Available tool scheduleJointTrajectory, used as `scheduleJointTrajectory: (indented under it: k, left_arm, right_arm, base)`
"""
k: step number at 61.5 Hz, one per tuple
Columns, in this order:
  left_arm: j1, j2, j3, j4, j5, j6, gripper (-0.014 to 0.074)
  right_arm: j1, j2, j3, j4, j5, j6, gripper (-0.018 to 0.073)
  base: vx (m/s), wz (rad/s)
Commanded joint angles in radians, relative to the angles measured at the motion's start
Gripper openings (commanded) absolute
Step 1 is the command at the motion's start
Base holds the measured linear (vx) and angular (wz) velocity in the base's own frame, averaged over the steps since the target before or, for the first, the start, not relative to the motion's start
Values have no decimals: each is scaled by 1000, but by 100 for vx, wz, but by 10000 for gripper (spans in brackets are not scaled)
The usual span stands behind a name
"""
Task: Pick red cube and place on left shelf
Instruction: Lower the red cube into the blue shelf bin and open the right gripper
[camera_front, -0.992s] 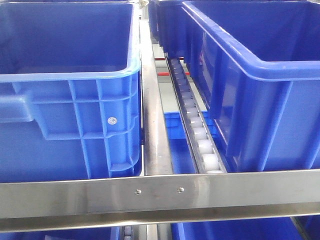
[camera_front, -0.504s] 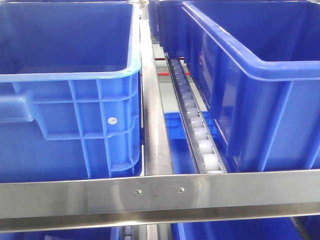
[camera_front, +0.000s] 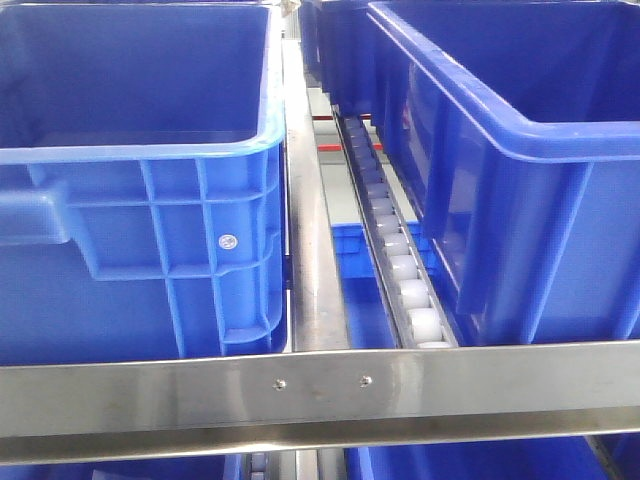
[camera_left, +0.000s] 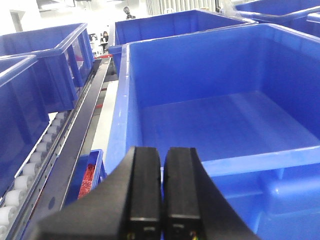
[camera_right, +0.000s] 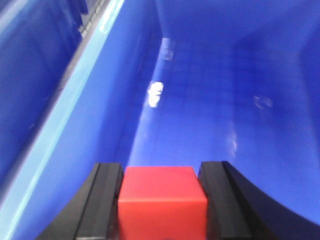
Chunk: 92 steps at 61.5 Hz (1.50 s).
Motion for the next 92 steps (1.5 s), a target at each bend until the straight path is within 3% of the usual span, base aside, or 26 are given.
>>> scheduleJointTrajectory:
  k: [1,7,11,20,23,48,55,66,69,80,92]
  left_arm:
    - [2,8,22,-10,-83,1,106]
    - [2,8,22,-10,-83,1,106]
    - [2,8,22,-10,-83,1,106]
    - [2,8,22,-10,-83,1,106]
    - [2,8,22,-10,-83,1,106]
    - [2,8,22,-10,-83,1,106]
    - [2,8,22,-10,-83,1,106]
    - [2,8,22,-10,-83,1,106]
    - [2,8,22,-10,-83,1,106]
    - [2,8,22,-10,-83,1,106]
    - [2,8,22,-10,-83,1,106]
  right_arm:
    - [-44,79,-102,-14,-108,-5,59]
    - [-97,191,-194,-14,-81,-5,73]
    - [-118,247,-239,-14,-59,-5,155]
    - [-133,319,-280,-14,-66,-5,568]
    - [-133,330,-280,-14,-76,-5,648]
    - [-133,278,-257,-14,-33,-5,556]
    - [-133,181,-199,-14,-40,-5,428]
    - [-133,-30,-46,-14,-99,-5,36]
    - [-133,-95,0,-14,-123,-5,71]
    - [-133,-297,136,-14,-157,-5,67]
    - [-133,-407,183,-14,-139,-5,67]
  base:
    - [0,0]
    - [0,0]
    - [0,0]
    - [0,0]
    - [0,0]
    - [0,0]
    - [-1,7]
    - [-1,6]
    - [0,0]
    - [0,0]
    - [0,0]
